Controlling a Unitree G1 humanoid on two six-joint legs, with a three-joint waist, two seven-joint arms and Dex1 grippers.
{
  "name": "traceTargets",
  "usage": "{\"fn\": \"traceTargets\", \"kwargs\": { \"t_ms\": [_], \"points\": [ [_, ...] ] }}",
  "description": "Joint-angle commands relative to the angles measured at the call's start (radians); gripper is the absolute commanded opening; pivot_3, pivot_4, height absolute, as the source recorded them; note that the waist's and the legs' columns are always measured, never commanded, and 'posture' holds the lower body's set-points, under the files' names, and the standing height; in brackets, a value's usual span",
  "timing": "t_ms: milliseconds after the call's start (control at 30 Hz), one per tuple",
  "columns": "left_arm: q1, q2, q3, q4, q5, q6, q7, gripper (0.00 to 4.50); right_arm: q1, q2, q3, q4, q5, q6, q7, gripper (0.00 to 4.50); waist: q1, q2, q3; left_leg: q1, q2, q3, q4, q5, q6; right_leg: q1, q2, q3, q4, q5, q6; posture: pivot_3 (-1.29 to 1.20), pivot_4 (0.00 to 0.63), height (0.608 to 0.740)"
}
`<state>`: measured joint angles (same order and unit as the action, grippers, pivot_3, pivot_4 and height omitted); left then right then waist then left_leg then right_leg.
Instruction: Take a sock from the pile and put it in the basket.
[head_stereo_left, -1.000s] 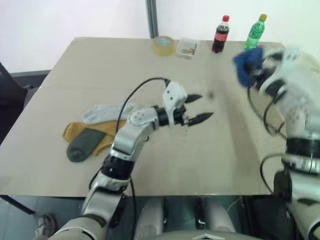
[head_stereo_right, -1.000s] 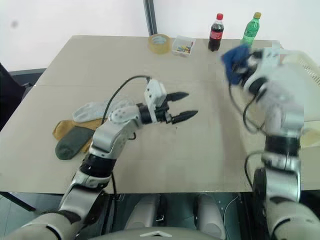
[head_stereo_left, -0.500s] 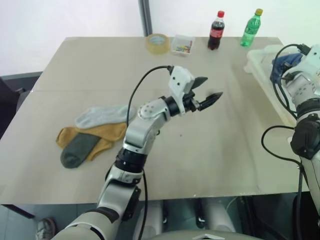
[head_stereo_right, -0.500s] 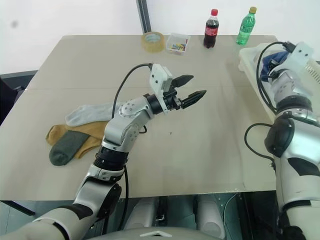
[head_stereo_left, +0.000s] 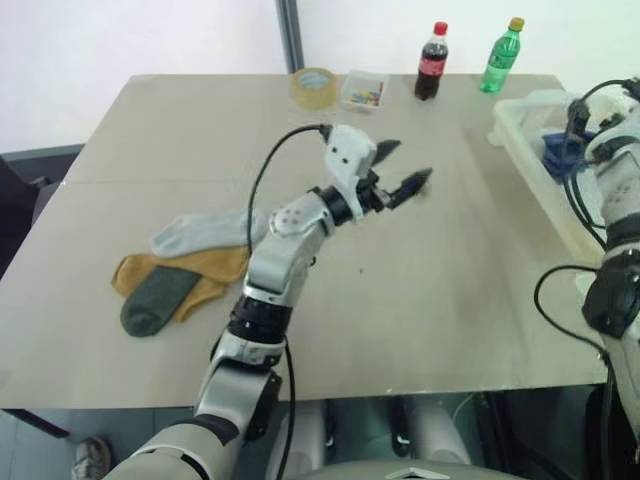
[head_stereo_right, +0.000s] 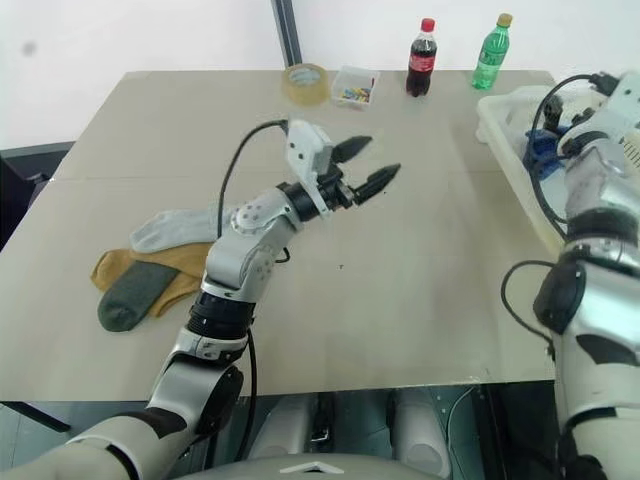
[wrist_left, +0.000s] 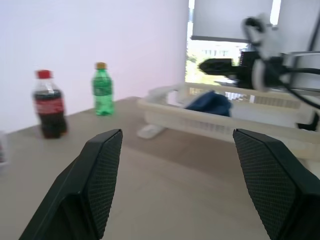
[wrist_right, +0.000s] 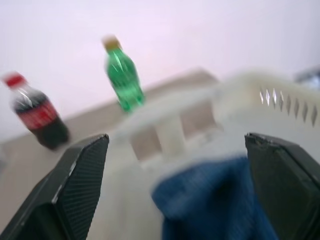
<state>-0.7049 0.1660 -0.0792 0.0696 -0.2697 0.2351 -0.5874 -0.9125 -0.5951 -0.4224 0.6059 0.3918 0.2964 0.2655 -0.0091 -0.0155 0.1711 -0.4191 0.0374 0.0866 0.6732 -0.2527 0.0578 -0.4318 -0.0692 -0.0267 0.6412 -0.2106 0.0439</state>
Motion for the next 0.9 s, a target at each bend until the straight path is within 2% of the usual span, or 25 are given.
{"fn": "traceTargets", "kwargs": {
  "t_ms": [33,200,367,500,700,800,900],
  "points": [
    [-0.016,0.042,0.058,0.014,-0.015,-0.041,-0.025,3.77,0.163,-0.006,0.039,-0.396,0.074,0.152,0.052,4.43,0.000,0.001,0.000,0.000,0.000,0.000,0.000,0.000,0.000,0.000,0.000,0.000,0.000,0.000,0.000,0.00,0.150,0.740],
    [0.013,0.135,0.087,0.009,-0.053,0.001,-0.115,3.77,0.419,0.045,0.107,-0.826,0.175,0.334,0.043,4.43,-0.005,0.001,0.000,0.001,0.000,0.002,0.003,0.000,0.000,0.000,0.000,0.001,0.001,0.000,0.000,0.00,0.150,0.740],
    [0.129,0.232,0.116,-0.149,-0.125,0.098,-0.174,3.77,0.659,0.033,0.224,-1.083,0.198,0.390,0.131,4.43,-0.003,0.001,-0.001,0.002,0.000,0.000,0.003,0.000,0.000,0.001,0.001,0.000,0.002,0.000,0.000,0.00,0.150,0.740],
    [0.266,0.336,0.190,-0.327,-0.206,0.225,-0.170,3.77,0.818,-0.073,0.287,-1.162,0.130,0.323,0.263,4.43,-0.002,0.000,0.000,0.001,0.000,0.000,0.005,-0.001,0.001,0.001,-0.001,0.001,0.002,0.000,0.000,0.00,0.150,0.740],
    [0.638,0.553,0.466,-0.567,-0.354,0.388,-0.229,3.77,0.991,-0.173,0.187,-1.200,0.123,0.267,0.384,4.43,-0.006,0.000,0.000,0.003,0.002,0.001,0.005,-0.002,0.003,0.002,0.001,0.001,0.002,0.000,0.000,0.00,0.150,0.740],
    [0.799,0.607,0.573,-0.629,-0.401,0.421,-0.273,3.77,1.034,-0.200,0.155,-1.194,0.118,0.247,0.420,4.43,-0.001,-0.002,-0.001,0.004,0.002,0.000,0.005,-0.002,0.003,0.003,0.000,0.000,0.002,-0.003,-0.004,0.00,0.150,0.740],
    [0.928,0.626,0.656,-0.655,-0.436,0.428,-0.322,3.77,1.043,-0.213,0.140,-1.179,0.116,0.237,0.444,4.43,0.003,-0.002,-0.001,0.005,0.002,-0.001,0.006,-0.003,0.003,0.004,-0.001,-0.002,0.001,-0.005,-0.001,0.00,0.150,0.740]
  ]
}}
